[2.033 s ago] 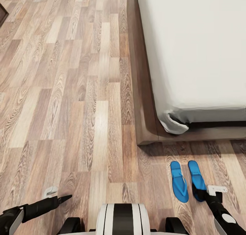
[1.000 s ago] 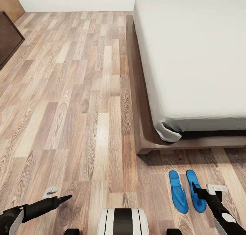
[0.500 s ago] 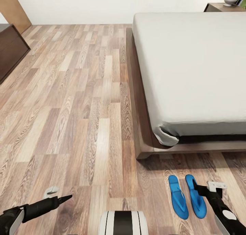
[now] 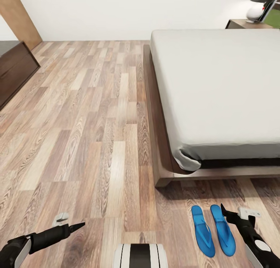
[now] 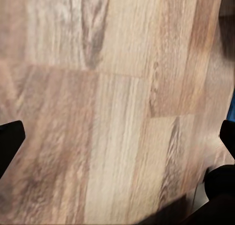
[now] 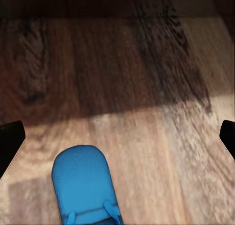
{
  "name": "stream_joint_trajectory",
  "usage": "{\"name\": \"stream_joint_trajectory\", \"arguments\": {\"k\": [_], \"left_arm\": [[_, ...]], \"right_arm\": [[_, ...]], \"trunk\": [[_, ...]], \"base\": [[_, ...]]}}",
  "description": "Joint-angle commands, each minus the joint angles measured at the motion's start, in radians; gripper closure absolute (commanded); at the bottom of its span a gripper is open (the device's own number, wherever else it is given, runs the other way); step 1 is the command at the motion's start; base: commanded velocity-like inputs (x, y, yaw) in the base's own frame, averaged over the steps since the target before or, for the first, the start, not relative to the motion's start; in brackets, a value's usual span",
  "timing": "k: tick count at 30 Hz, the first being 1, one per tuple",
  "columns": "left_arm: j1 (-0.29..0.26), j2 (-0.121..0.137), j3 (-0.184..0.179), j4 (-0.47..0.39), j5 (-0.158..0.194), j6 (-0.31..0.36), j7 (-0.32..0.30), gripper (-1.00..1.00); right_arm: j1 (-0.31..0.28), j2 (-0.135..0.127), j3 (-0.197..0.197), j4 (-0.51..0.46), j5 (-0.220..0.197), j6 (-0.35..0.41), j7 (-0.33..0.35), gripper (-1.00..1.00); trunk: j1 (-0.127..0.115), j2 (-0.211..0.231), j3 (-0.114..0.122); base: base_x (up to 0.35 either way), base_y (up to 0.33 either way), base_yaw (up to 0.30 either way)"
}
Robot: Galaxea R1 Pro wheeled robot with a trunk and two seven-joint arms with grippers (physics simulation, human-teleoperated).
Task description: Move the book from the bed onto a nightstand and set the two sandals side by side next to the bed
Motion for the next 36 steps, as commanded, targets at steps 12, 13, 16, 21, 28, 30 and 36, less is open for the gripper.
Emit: {"name": "stream_joint_trajectory", "arguments": {"k": [12, 13, 16, 21, 28, 30, 36], "left_arm": [[0.000, -0.016, 0.001, 0.000, 0.003, 0.009, -0.003, -1.00], [0.000, -0.017, 0.001, 0.000, 0.003, 0.009, -0.003, -1.00], [0.000, -0.019, 0.001, 0.000, 0.003, 0.008, -0.003, -1.00], [0.000, -0.020, 0.001, 0.000, 0.003, 0.008, -0.003, -1.00], [0.000, -0.020, 0.001, 0.000, 0.003, 0.008, -0.003, -1.00], [0.000, -0.020, 0.001, 0.000, 0.003, 0.008, -0.003, -1.00], [0.000, -0.020, 0.001, 0.000, 0.002, 0.008, -0.003, -1.00]], "right_arm": [[0.000, 0.008, 0.001, 0.004, -0.010, 0.015, -0.003, -1.00], [0.000, 0.008, 0.001, 0.004, -0.009, 0.015, -0.003, -1.00], [0.000, 0.011, 0.004, 0.002, -0.004, 0.016, -0.006, -1.00], [0.000, 0.013, 0.011, 0.001, -0.001, 0.017, -0.007, -1.00], [0.000, 0.010, 0.016, -0.011, -0.012, 0.141, 0.095, -1.00], [0.000, 0.009, 0.016, -0.013, -0.013, 0.157, 0.164, -1.00], [0.000, 0.005, 0.008, -0.015, -0.014, 0.312, 0.584, -1.00]], "trunk": [[-0.006, 0.003, 0.046], [-0.006, 0.003, 0.050], [-0.007, 0.004, 0.061], [-0.010, 0.005, 0.081], [-0.013, 0.006, 0.108], [-0.014, 0.007, 0.116], [-0.016, 0.008, 0.139]], "base": [[0.000, 0.000, 0.000], [0.000, 0.000, 0.000], [0.000, 0.000, 0.000], [0.000, 0.000, 0.000], [0.000, 0.000, 0.000], [0.000, 0.000, 0.000], [0.000, 0.000, 0.000]]}}
